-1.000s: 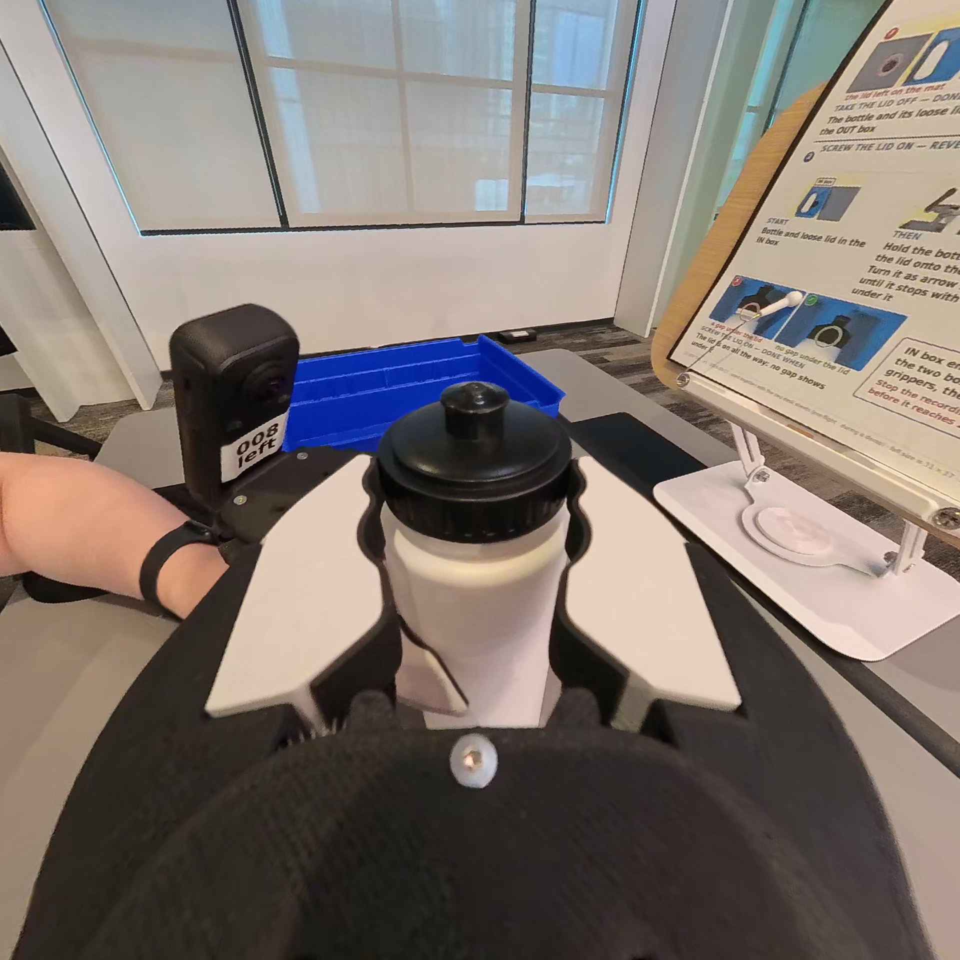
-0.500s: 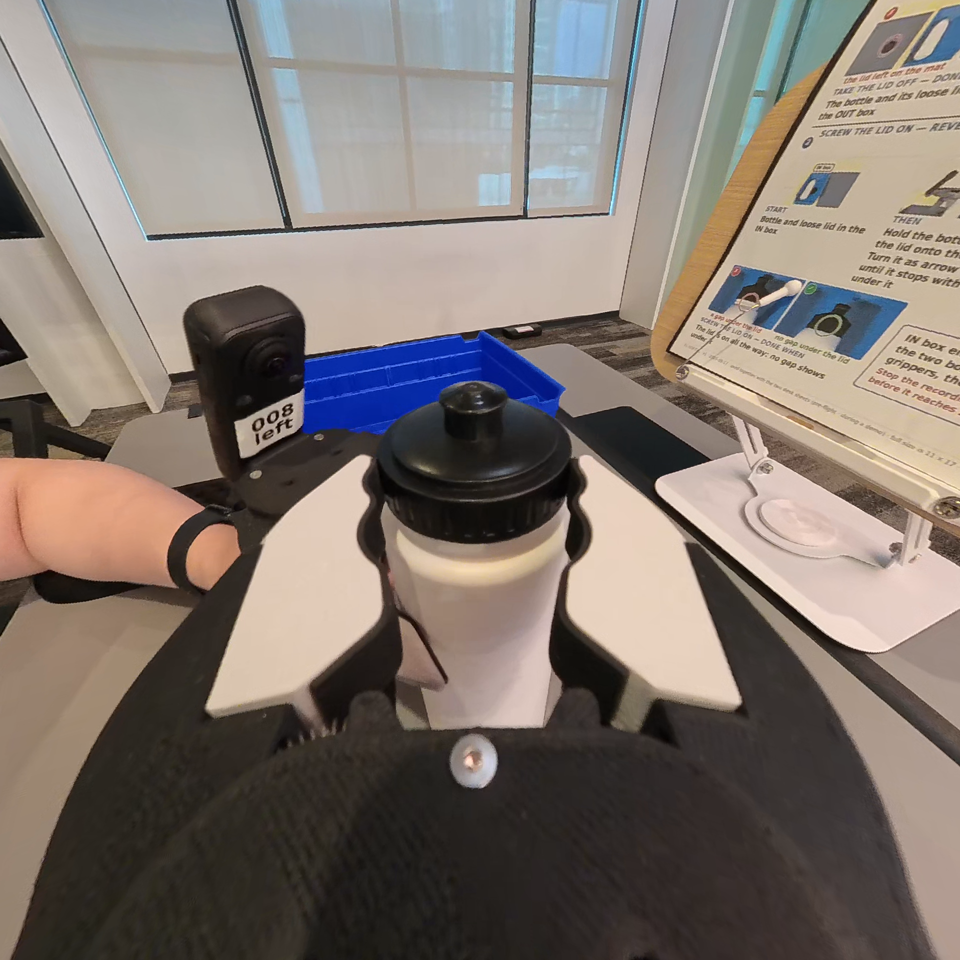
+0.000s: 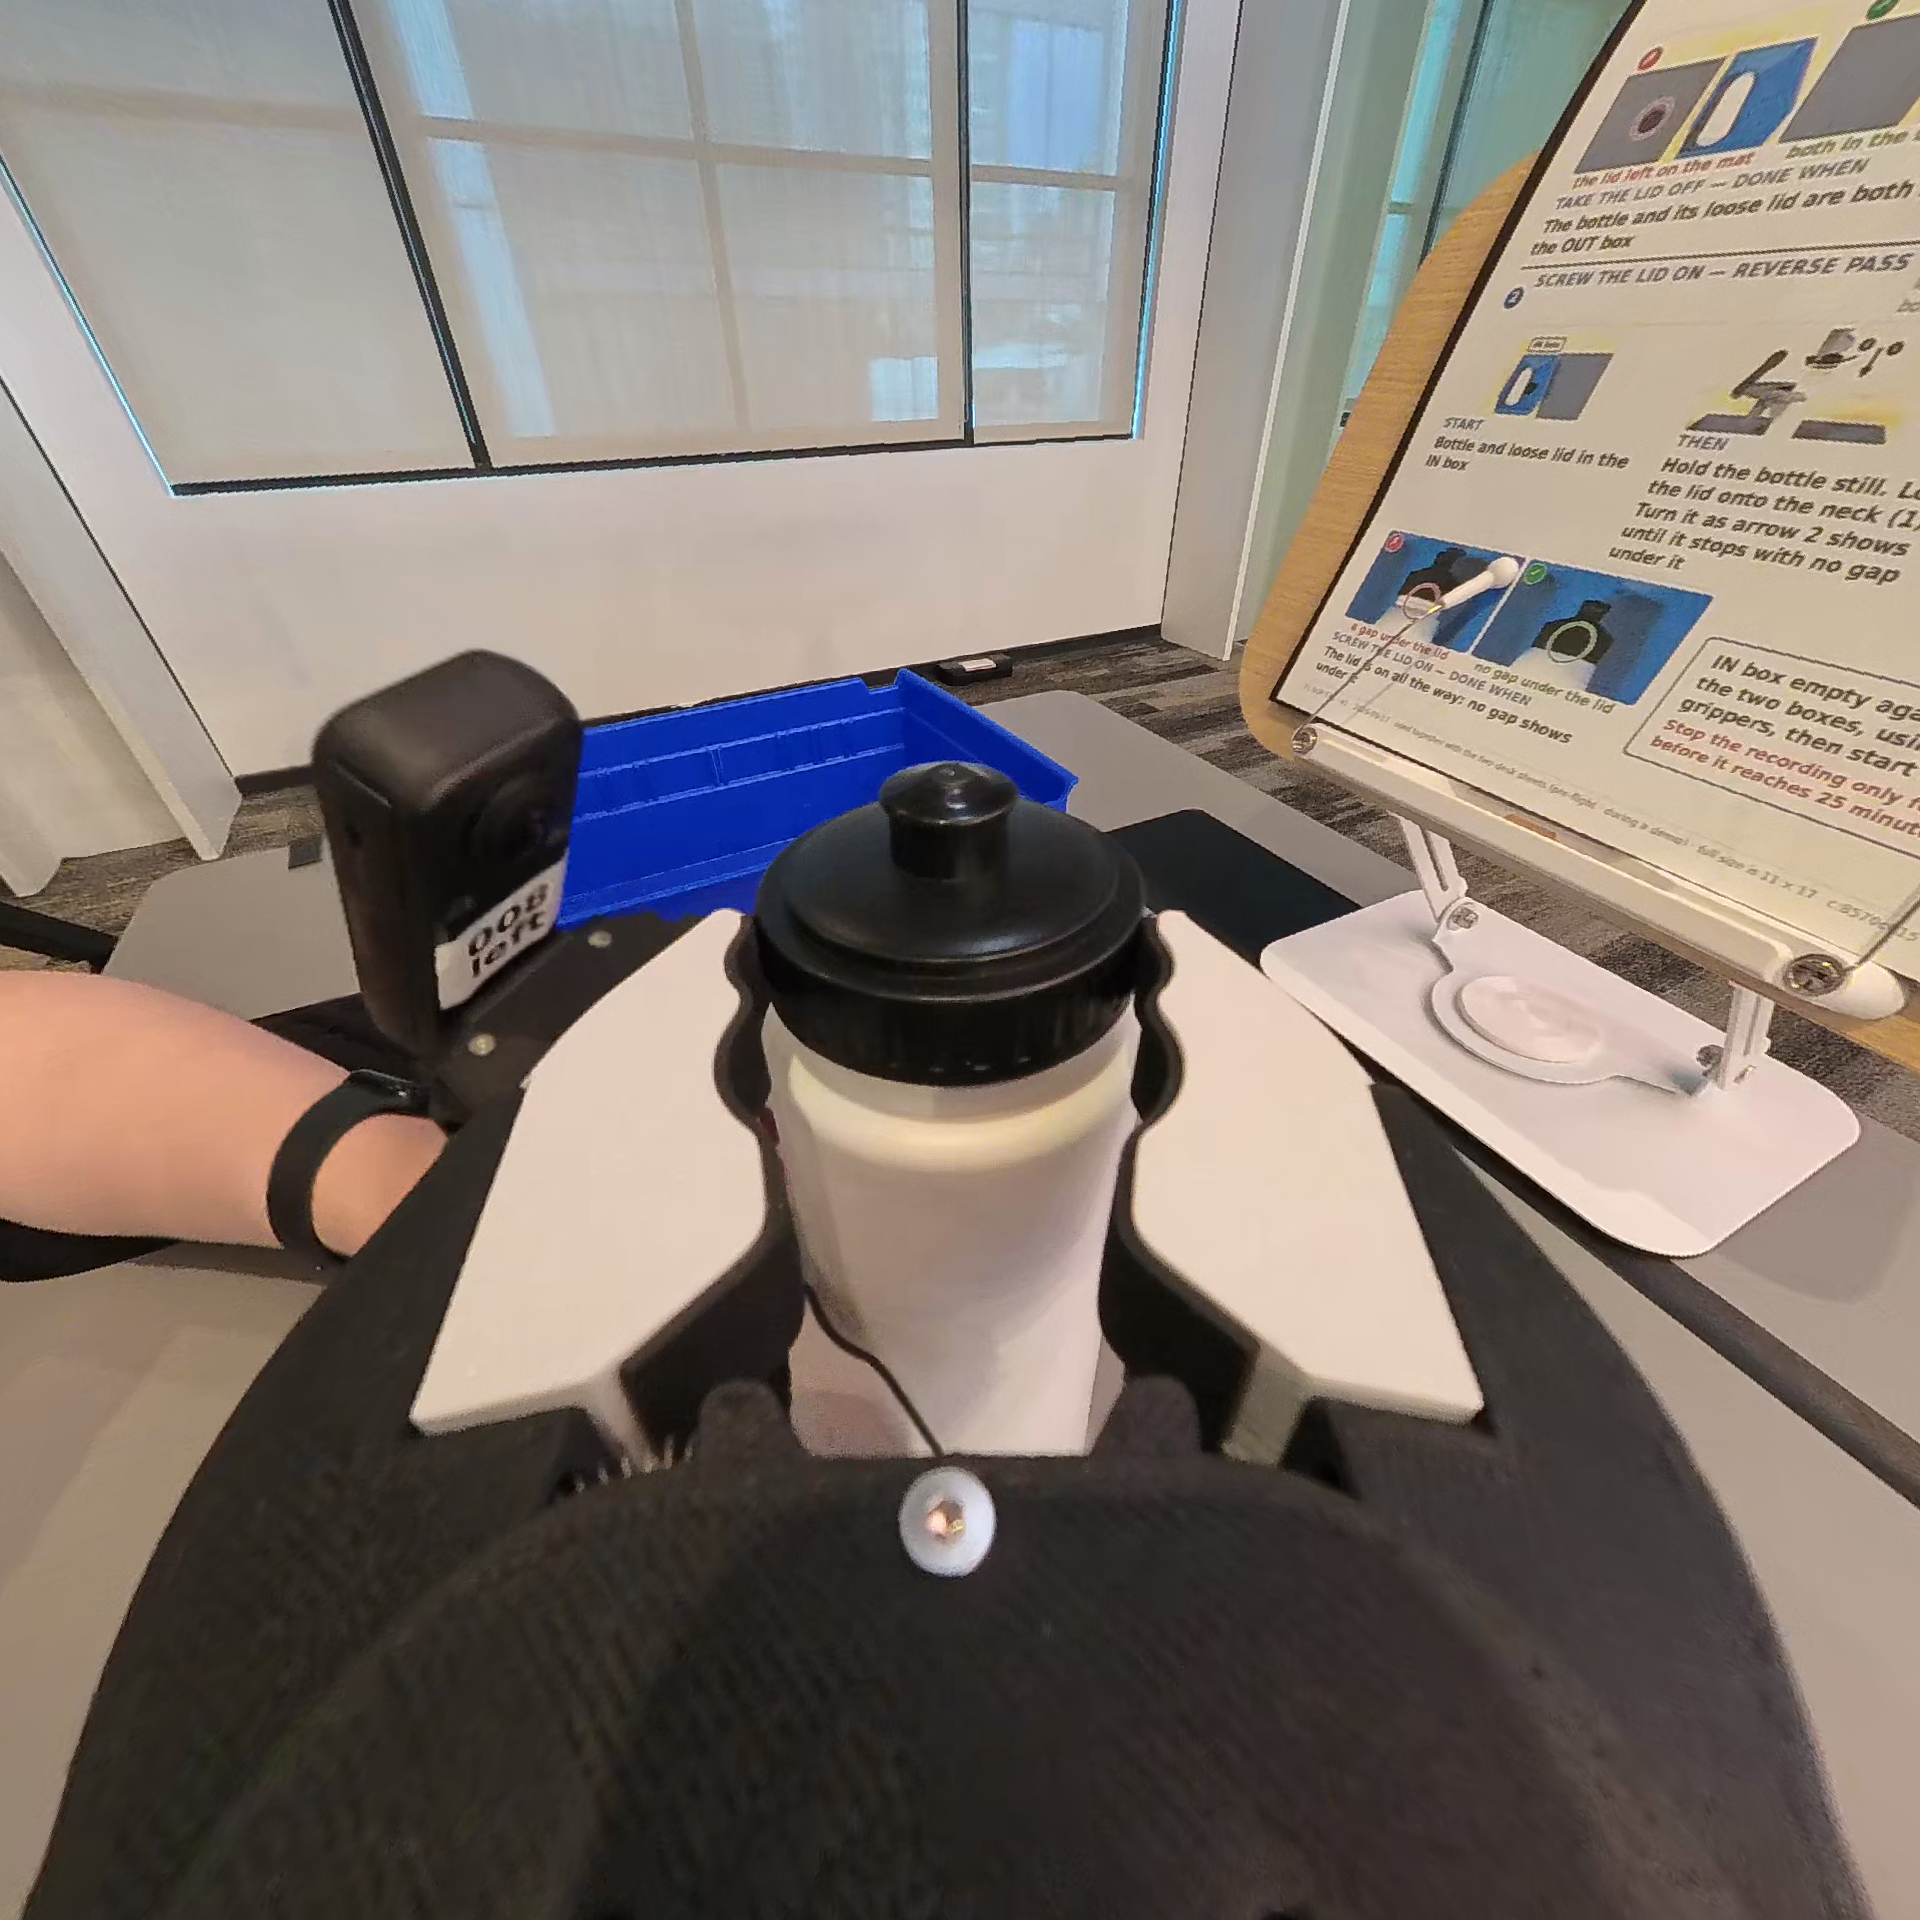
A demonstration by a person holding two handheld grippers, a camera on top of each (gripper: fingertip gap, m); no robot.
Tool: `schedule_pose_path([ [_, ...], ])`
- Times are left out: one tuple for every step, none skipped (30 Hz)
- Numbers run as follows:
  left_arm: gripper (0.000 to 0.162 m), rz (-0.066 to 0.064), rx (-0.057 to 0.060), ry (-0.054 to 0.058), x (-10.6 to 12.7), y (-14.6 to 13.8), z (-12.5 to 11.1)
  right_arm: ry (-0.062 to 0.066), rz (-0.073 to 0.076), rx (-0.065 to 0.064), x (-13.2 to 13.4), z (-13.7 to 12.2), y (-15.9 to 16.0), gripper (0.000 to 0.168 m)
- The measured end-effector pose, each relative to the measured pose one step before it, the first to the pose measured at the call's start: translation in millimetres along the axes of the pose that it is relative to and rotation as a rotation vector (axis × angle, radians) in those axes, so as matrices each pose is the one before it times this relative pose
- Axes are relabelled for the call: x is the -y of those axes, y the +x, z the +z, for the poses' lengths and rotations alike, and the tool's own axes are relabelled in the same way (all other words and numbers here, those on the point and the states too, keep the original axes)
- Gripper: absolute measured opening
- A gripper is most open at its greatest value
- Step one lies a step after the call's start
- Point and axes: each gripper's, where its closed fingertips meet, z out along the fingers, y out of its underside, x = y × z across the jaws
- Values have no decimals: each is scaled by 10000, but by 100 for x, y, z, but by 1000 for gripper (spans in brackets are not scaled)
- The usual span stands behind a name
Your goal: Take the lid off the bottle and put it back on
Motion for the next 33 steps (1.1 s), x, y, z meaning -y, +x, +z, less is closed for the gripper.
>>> schedule_pose_path([
  [94,25,66,-41,-216,-96,154,-3,6,-4,-4,-21,32,70],
  [92,12,14,97,64,-75,32,12,5,-6,5,-10,35,70],
  [92,-66,-26,32,10,-30,20,5,3,11,-3,-1,20,70],
  [91,-30,-10,16,-5,-5,-1,-19,0,31,-4,-11,-9,70],
  [91,-4,-59,-9,-5,44,-3,-54,-30,49,-10,-34,-25,70],
  [91,12,-99,-33,-22,88,-1,-134,-92,84,-32,-65,-29,70],
  [91,6,-77,-27,-16,65,-11,-215,-150,134,-55,-120,-45,70],
  [91,-8,-112,2,10,130,-9,-140,-157,155,146,-239,-27,72],
  [91,3,-150,-4,5,191,-6,46,-127,210,443,-396,-80,77],
  [91,-2,-213,11,13,309,-20,72,-85,384,486,-485,-291,78],
  [90,5,-227,12,18,358,-8,-71,-17,475,273,-462,-401,78],
  [90,17,-200,-12,7,373,6,-168,6,408,66,-428,-319,78],
  [90,43,-222,-5,20,423,19,-180,-13,311,-57,-386,-217,79],
  [90,50,-254,42,49,482,36,-128,-35,192,-80,-319,-103,78],
  [90,45,-149,26,32,354,41,-34,-43,48,-32,-253,75,78],
  [90,18,-48,-14,12,179,47,-3,-3,-7,-35,-170,135,78],
  [90,0,-117,-5,11,237,59,-24,42,42,-74,-64,66,78],
  [90,4,-90,-15,16,183,47,-52,69,133,-122,20,-70,77],
  [90,9,-32,-3,6,90,34,-102,85,152,-202,64,-119,74],
  [90,11,-31,-7,2,96,26,-136,87,96,-260,114,-47,71],
  [90,0,-11,-18,-6,41,15,-88,47,71,-178,133,-62,71],
  [90,-9,-12,-22,-12,28,13,-41,9,55,-112,135,-88,71],
  [90,8,4,-22,-2,25,5,-34,-10,23,-86,123,-61,71],
  [90,0,6,-12,-2,10,2,-12,-26,-20,-24,98,-20,69],
  [90,-11,18,-18,-13,-25,-10,9,-38,-58,28,34,28,69],
  [90,-13,13,-18,-4,-26,-7,0,-28,-53,14,18,25,69],
  [90,1,30,-16,-7,-22,-1,-15,3,-39,5,10,15,69],
  [90,2,70,-11,-11,-48,-11,2,1,-44,8,26,22,69],
  [90,-14,83,-21,-12,-57,-7,21,23,-66,15,53,34,69],
  [90,-29,110,-47,-28,-123,-18,18,63,-106,-2,90,91,69],
  [90,-13,177,-74,-56,-248,-47,29,35,-146,20,136,105,69],
  [90,-16,167,-56,-45,-230,-45,65,-31,-180,48,167,102,69],
  [90,-19,186,-41,-47,-292,-76,72,-7,-207,57,216,98,69],
])
